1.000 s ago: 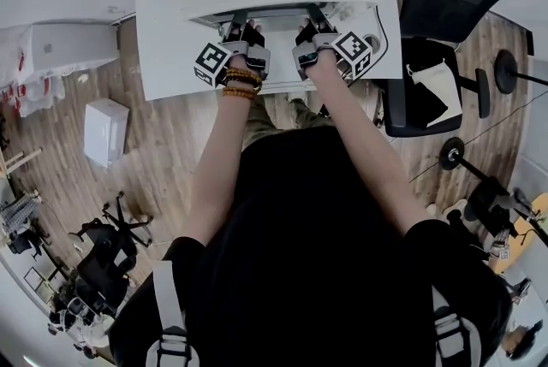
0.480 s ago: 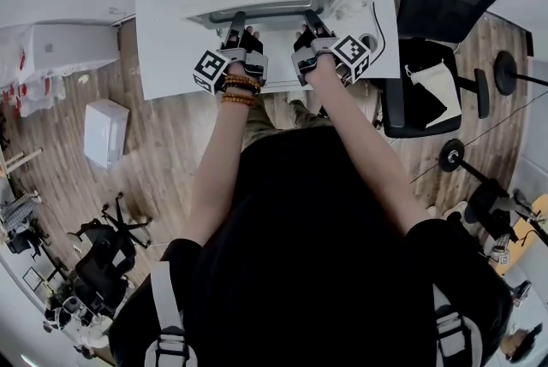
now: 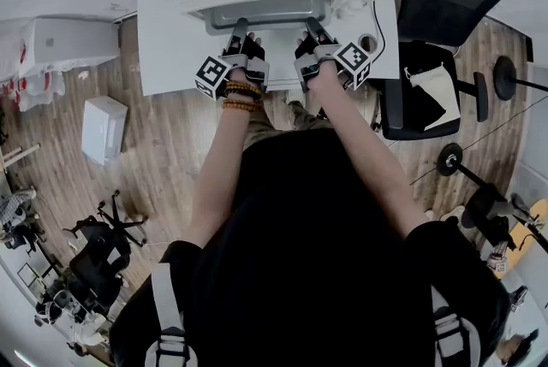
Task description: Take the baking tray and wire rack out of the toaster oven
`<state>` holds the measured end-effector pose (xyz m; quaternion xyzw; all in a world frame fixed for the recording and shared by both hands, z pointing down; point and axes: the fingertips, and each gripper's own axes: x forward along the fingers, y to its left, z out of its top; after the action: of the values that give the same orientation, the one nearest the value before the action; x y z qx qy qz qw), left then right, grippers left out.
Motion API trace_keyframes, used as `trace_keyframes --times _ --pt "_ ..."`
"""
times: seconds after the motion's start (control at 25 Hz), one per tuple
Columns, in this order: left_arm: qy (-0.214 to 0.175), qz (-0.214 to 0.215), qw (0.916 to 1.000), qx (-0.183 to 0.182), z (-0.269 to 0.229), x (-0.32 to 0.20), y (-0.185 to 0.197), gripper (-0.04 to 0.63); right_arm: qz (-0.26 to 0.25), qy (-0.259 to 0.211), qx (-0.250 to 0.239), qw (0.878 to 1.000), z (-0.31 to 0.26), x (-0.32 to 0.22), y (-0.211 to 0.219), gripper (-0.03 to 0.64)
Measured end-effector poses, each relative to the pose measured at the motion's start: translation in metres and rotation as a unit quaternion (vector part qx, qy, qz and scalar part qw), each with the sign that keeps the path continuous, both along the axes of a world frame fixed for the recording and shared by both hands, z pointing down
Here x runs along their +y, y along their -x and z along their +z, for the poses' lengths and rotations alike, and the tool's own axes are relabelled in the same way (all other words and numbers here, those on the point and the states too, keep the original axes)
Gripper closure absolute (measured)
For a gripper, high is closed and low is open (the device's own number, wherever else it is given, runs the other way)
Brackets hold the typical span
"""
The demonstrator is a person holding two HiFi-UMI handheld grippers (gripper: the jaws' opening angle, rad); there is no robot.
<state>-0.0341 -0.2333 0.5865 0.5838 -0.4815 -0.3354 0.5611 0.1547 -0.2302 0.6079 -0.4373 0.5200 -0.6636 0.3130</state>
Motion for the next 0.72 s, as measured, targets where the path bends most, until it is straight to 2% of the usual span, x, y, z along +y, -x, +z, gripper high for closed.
trace_keyframes --times 0.56,0.72 --pt "0.001 -0.006 0.9999 0.011 0.005 0.03 -0.005 0.514 -0.006 0.005 -0.019 1.0 0.006 0.027 -0.005 0.557" --pt "-0.009 -0.005 0.9997 0.022 0.002 0.034 -0.008 0.514 -0.007 0.005 -0.022 1.0 0.008 0.032 -0.007 0.557"
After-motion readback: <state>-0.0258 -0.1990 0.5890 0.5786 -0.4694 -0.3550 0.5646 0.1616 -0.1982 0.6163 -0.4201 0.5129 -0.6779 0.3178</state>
